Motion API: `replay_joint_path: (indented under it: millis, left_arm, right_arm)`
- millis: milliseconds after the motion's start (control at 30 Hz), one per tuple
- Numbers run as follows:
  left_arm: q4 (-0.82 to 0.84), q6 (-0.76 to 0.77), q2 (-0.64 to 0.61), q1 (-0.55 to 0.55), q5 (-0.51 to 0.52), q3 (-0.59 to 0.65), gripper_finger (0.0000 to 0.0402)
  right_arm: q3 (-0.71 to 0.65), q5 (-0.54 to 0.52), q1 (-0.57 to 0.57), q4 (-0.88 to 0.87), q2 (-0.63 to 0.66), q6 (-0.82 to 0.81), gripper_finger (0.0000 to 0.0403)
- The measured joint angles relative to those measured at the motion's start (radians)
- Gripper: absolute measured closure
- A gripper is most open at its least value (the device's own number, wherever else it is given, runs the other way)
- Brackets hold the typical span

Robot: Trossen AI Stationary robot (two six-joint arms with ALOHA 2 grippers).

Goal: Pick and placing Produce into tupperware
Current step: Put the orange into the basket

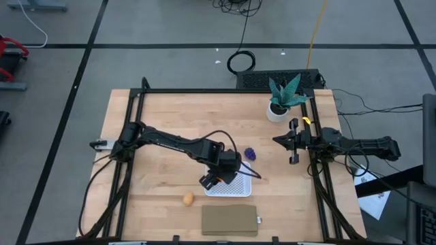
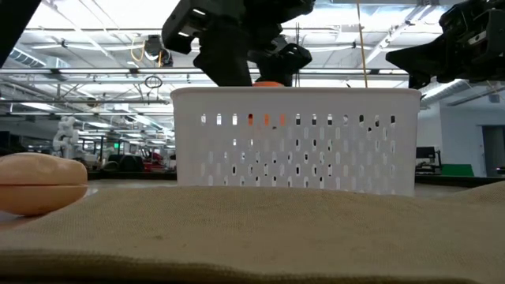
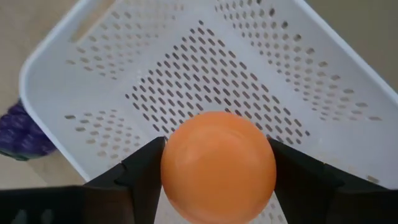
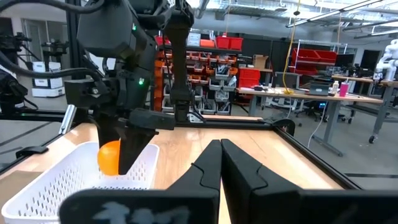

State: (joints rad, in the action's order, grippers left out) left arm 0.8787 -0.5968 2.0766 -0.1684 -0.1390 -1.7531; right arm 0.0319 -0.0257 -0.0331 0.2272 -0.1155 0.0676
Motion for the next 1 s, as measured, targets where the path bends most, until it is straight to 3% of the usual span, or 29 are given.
replay_joint_path:
  millis: [1000]
  left_arm:
    - [-0.163,0.035,-0.001,0.033,0.009,0.209,0.015]
  right_arm:
    - [0.0,0.0,0.0,0.0,0.0,0.0,0.0403]
